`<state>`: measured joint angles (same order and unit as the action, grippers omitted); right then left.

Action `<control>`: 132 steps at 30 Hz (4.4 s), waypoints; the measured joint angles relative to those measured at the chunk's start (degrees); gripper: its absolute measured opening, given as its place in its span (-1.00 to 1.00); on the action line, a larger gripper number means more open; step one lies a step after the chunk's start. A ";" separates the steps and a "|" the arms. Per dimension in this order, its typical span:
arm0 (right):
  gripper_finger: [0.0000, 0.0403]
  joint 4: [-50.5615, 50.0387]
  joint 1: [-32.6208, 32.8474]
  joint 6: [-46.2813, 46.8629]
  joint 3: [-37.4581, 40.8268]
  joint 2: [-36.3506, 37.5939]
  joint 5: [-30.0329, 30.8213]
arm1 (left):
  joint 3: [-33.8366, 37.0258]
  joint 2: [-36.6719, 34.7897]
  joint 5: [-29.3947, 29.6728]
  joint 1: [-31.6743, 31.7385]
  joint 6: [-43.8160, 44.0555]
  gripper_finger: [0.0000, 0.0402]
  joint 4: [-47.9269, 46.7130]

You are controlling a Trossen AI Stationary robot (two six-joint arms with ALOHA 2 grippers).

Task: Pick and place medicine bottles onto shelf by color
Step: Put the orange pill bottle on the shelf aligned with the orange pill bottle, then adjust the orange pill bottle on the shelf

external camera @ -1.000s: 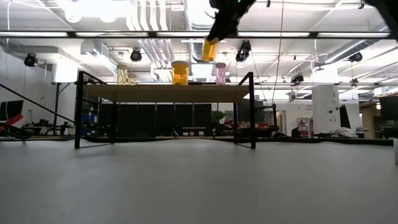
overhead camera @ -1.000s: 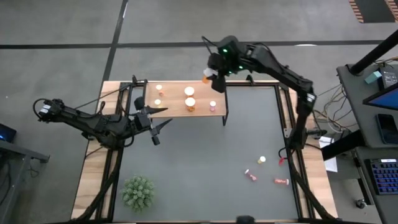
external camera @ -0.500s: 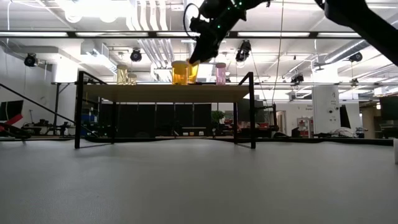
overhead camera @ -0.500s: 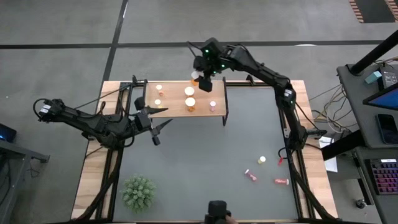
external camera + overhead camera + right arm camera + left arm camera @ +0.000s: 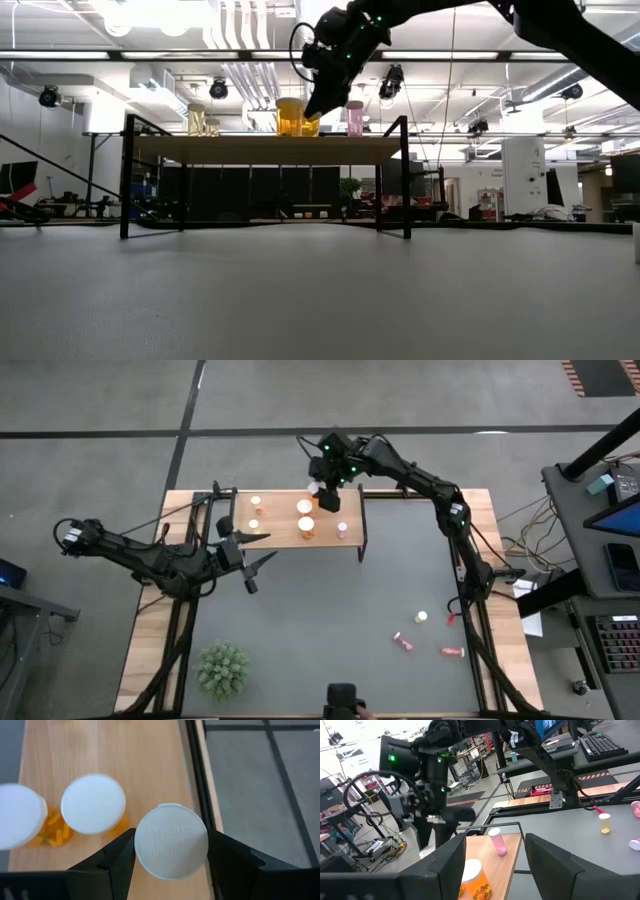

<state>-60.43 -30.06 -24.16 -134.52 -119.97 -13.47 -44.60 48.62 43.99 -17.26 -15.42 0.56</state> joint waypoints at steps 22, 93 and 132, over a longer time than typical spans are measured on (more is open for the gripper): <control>0.42 -0.29 0.08 -0.33 -0.46 0.70 0.54 | 0.00 0.00 0.00 0.00 0.00 -0.07 -0.02; -0.81 -3.94 1.66 6.28 0.00 4.11 4.44 | 0.02 2.21 -0.04 0.00 -0.03 -0.07 -0.13; -0.81 -4.33 12.08 8.60 7.30 4.35 4.60 | 0.04 3.21 -0.02 0.00 -2.03 -0.07 1.92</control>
<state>-64.76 -17.98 -15.55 -127.22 -115.62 -8.87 -44.56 51.83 43.97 -17.26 -17.45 2.48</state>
